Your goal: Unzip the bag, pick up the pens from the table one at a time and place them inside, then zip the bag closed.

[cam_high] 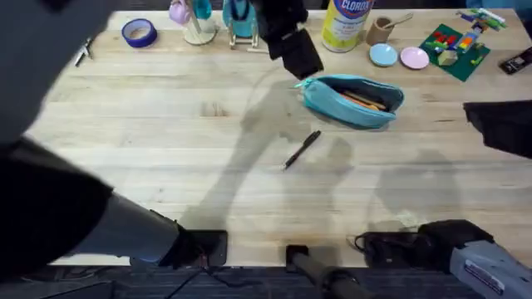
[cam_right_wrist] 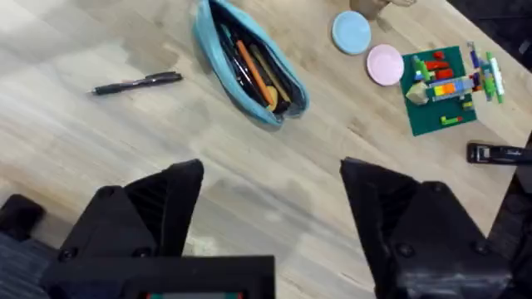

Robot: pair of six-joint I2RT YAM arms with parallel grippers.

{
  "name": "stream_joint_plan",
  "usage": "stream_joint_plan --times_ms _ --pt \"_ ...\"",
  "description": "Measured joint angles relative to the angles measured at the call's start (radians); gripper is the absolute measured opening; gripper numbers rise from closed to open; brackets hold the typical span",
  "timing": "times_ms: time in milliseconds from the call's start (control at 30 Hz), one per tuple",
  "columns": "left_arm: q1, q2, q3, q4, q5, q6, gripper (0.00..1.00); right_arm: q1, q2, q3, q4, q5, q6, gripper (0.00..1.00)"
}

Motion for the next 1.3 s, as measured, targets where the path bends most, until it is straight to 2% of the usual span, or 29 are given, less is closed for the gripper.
stream_joint_plan --times_ms 133,233,500,600,733,933,1100,1200,1300 --pt "0.037 -0.07 -0.001 0.004 -0.009 -0.074 0.993 0.0 0.0 0.0 0.012 0.0 0.0 0.997" --pt "0.065 -0.142 -0.043 0.026 -0.016 -0.108 0.993 0.0 0.0 0.0 0.019 0.0 0.0 0.997" --pt "0.077 -0.383 -0.373 0.141 -0.044 -0.146 0.993 0.0 0.0 0.0 0.044 0.0 0.0 0.998" --pt "0.077 -0.444 -0.473 0.183 -0.051 -0.18 0.993 0.0 0.0 0.0 0.049 0.0 0.0 0.998" --pt "0.077 -0.491 -0.556 0.186 -0.057 -0.26 0.993 0.0 0.0 0.0 0.049 0.0 0.0 0.997" --pt "0.077 -0.458 -0.583 0.18 -0.064 -0.421 0.992 0.0 0.0 0.0 0.049 0.0 0.0 0.997" --pt "0.05 -0.4 -0.584 0.185 -0.068 -0.508 0.993 0.0 0.0 0.0 0.047 0.0 0.0 0.996" --pt "0.006 -0.371 -0.584 0.2 -0.071 -0.53 0.993 0.0 0.0 0.0 0.047 0.0 0.0 0.997" --pt "-0.058 -0.349 -0.584 0.213 -0.1 -0.541 0.993 0.0 0.0 0.0 0.047 0.0 0.0 0.997"
